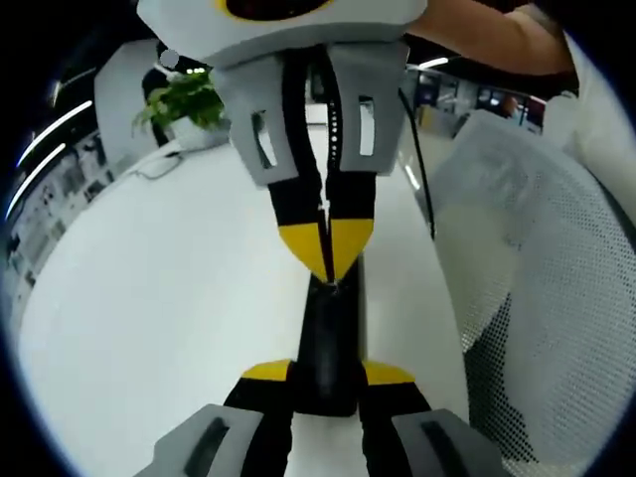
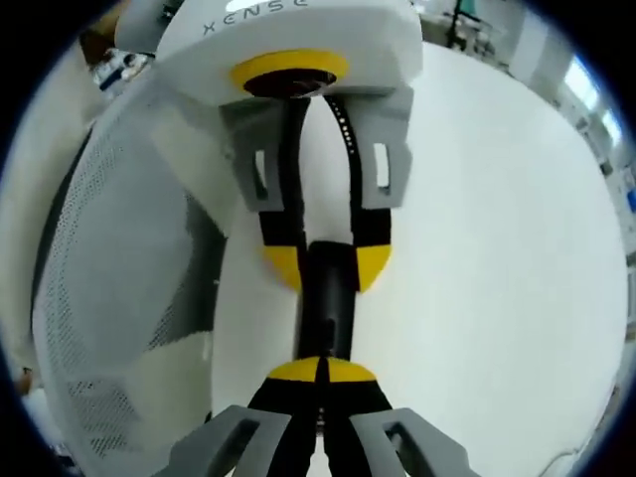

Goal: Press the specified remote control buttons in sequence, fully releasing each button before pressing the next.

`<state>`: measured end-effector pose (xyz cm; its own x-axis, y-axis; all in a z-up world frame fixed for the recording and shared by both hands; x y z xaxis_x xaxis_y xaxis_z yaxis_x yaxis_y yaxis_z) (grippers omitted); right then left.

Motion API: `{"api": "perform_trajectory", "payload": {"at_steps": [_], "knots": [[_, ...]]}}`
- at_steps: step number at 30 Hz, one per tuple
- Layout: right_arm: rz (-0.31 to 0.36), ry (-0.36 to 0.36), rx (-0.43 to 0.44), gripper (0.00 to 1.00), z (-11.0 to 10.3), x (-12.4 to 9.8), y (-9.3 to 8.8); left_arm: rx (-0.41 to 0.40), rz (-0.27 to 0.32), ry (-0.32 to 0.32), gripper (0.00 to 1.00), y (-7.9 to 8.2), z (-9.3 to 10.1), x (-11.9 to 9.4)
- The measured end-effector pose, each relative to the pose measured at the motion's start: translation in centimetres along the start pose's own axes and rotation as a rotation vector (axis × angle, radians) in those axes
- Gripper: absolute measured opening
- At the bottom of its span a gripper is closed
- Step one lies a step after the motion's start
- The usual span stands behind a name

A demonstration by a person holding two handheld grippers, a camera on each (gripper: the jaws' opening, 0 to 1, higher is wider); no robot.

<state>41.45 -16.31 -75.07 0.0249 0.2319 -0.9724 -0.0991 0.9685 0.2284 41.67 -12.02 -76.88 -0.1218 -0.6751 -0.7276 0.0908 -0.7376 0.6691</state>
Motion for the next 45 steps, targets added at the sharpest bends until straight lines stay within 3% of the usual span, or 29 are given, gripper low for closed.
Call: {"api": "perform_trajectory", "payload": {"at_steps": [15, 25, 45], "knots": [[-0.020, 0.002, -0.004, 0.00, -0.4, 0.9, -0.4, -0.001, 0.002, 0.001, 0.25, -0.1, -0.1, 0.0], [-0.056, -0.046, -0.053, 0.00, -0.6, 1.1, -0.4, -0.001, 0.003, 0.001, 0.25, -0.1, 0.1, 0.1], [-0.034, -0.035, -0.032, 0.00, -0.8, 0.3, -0.7, -0.002, 0.001, 0.003, 0.25, 0.0, 0.2, 0.0]]}}
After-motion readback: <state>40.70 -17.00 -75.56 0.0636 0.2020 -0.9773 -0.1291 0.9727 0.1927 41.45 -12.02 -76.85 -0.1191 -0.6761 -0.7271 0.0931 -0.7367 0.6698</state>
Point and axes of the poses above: the point that each gripper's makers call its tool centre point, and the gripper's own axes: x roughly forward along the fingers, z roughly to its right, y roughly out of its top, the point moved 1 cm from there along -x, roughly backward along the fingers, and after that the axes turned 11 degrees about -y, right-handed, at the moved point
